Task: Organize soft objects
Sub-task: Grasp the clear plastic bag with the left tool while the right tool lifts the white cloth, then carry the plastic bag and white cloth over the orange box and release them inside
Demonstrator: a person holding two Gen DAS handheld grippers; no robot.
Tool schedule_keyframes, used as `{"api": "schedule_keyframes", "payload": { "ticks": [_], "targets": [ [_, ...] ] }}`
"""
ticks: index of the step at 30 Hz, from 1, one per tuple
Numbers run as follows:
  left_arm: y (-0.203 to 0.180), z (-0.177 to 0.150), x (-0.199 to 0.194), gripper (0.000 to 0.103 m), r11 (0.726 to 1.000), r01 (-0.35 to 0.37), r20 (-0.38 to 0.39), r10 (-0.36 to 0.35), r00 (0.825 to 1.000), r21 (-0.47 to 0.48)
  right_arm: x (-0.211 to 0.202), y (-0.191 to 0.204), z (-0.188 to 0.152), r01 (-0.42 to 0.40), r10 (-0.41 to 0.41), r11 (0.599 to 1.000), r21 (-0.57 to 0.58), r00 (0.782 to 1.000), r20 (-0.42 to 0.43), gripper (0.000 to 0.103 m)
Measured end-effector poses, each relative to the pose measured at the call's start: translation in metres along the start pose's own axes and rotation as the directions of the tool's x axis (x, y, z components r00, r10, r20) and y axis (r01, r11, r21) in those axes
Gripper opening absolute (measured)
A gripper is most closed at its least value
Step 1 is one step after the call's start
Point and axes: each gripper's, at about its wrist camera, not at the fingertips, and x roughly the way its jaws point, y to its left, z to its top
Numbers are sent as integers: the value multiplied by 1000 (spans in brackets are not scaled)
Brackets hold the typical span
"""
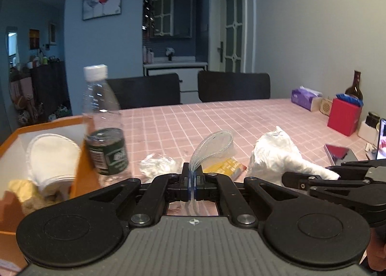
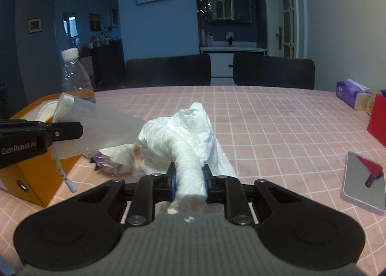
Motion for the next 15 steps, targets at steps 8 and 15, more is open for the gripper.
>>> {"api": "schedule_keyframes", "payload": {
  "ticks": [8, 15],
  "targets": [
    [27, 3, -35, 1, 996, -73, 64, 76, 995, -42, -20, 27, 6, -115, 116, 993, -20, 993, 30, 18],
    [56, 6, -52, 1, 989, -123, 95, 131, 987, -81, -25, 56, 11, -192, 195, 979, -67, 980, 33, 18]
  ]
}}
